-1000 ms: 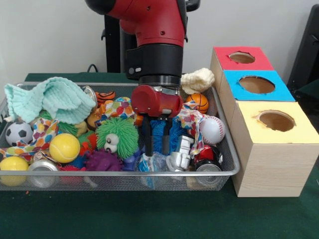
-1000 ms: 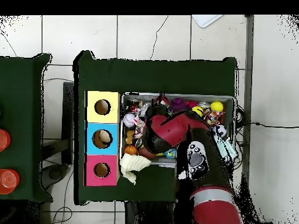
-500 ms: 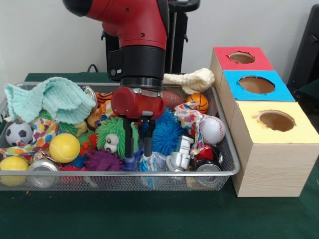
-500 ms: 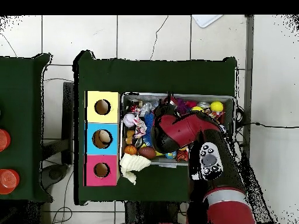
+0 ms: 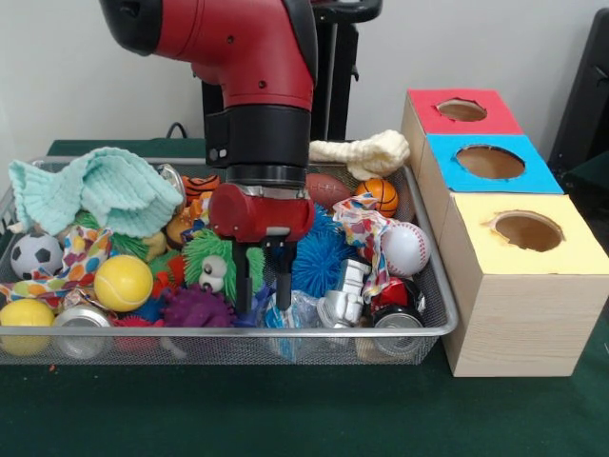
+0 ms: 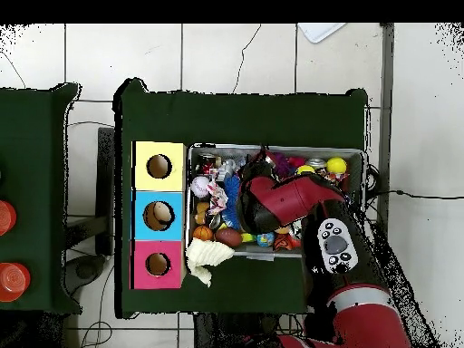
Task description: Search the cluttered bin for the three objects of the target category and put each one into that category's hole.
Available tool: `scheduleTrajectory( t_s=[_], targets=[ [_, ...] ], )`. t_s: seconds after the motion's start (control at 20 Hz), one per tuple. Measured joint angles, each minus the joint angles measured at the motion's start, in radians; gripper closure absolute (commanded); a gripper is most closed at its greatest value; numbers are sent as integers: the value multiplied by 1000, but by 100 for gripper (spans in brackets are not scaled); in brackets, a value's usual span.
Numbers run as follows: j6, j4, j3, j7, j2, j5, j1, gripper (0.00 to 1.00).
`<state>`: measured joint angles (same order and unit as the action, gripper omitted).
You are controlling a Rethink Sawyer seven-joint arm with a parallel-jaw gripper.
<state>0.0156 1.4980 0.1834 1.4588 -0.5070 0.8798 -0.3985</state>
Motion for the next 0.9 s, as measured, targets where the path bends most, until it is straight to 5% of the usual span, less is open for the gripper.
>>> scheduleTrajectory(
  t_s=[0.9],
  targets=[
    [-55, 12, 60, 0, 43, -19, -31, 0]
  ],
)
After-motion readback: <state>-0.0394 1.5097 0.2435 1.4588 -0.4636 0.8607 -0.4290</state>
